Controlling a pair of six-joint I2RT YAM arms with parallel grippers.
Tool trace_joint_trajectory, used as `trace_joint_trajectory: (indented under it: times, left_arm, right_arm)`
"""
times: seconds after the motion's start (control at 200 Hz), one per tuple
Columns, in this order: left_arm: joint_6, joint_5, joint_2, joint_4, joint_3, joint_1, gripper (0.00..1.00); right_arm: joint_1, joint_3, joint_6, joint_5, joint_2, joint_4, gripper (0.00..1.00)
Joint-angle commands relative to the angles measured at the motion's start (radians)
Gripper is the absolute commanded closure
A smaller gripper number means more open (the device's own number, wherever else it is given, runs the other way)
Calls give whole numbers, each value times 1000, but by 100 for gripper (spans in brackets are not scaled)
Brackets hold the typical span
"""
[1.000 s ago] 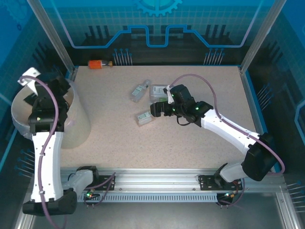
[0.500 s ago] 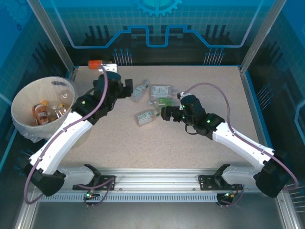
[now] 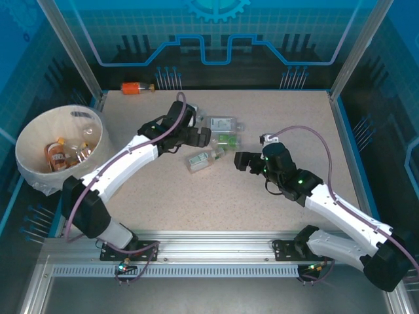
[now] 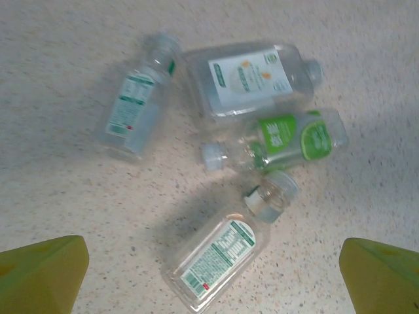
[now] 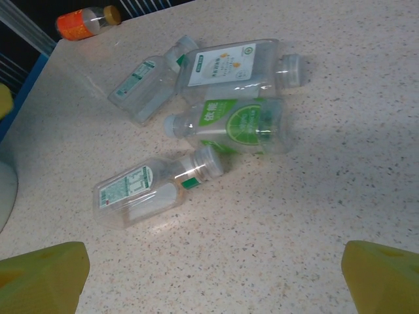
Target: Put the plastic bottles in the bin
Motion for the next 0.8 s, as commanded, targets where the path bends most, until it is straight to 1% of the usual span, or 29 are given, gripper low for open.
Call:
trace_joint_trajectory:
  times: [0.0,0.165,0.27,0.42,0.495,0.625,0.735,0.795]
  left_arm:
    - [71,134,59,45,-29,-3,1]
    - [130,229,173,95,-26,-1,1]
    - [211,293,261,85,-4,-2,1]
    - [335,269,360,28,32,-1,1]
    - [376,284,375,21,33,-2,1]
    - [425,251,390,18,16,-1,1]
    - [462,245,383,28,-11,-19,7]
    - [487,196,383,47,-30,-37,9]
  right_arm:
    - [-17,-9,20,31,-24,13,0]
    - [-22,-5,19,13,-25,3,0]
    - [-23,1,17,-1,-19,-7,0]
    - [-26,4,16,-6,-17,-21,0]
    - [-26,4,13,-6,-16,-24,0]
    - [-29,1,11,-5,-16,-23,0]
    - [-30,1,10,-4,-10,-19,0]
    - [-29,1,11,-6,-5,-17,0]
